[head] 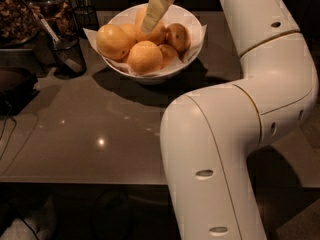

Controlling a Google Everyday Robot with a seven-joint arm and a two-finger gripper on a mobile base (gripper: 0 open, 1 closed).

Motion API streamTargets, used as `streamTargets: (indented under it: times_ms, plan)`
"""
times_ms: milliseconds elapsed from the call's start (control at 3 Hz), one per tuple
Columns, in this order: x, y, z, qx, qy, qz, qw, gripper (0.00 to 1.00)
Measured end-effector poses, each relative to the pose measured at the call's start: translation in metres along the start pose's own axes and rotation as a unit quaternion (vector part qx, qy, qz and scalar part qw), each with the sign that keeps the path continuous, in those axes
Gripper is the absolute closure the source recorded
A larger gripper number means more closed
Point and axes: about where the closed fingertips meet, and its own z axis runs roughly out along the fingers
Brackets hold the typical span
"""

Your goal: Pick orange from white bowl

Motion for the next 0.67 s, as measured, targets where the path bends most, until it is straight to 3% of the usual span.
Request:
streamTargets:
  times_ms: [667]
  plan:
    - [0.0028,-0.0006,0.0163,-0.009,0.011,0.005,0.9999,0.26]
